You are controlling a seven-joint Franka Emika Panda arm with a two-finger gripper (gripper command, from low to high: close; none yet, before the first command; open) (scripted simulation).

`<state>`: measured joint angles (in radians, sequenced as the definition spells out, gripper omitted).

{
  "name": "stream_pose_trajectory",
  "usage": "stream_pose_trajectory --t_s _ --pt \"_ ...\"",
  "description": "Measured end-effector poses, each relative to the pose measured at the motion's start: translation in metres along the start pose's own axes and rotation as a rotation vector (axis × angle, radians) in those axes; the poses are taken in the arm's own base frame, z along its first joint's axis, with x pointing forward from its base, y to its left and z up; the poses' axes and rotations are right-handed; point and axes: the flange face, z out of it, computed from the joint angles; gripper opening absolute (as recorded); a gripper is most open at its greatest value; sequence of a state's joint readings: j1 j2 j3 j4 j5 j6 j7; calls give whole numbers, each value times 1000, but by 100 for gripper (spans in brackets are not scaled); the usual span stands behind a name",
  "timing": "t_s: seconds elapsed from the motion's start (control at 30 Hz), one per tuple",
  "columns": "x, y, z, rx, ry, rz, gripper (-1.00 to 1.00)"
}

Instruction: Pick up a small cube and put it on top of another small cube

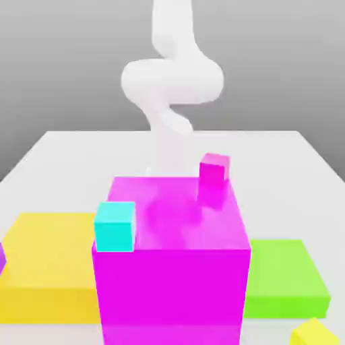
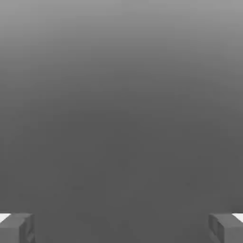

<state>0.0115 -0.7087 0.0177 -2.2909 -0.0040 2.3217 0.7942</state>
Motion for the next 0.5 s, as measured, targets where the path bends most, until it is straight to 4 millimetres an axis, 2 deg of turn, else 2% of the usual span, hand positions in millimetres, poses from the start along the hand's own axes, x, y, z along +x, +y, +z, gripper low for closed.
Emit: stream_pose_trajectory --t_s 0.23,0.37,0.5 --pt "-31 -31 119 -102 -137 -105 0" --pt "-61 -41 184 -155 -217 -166 0" --pt "-98 -45 247 -204 -298 -228 0"
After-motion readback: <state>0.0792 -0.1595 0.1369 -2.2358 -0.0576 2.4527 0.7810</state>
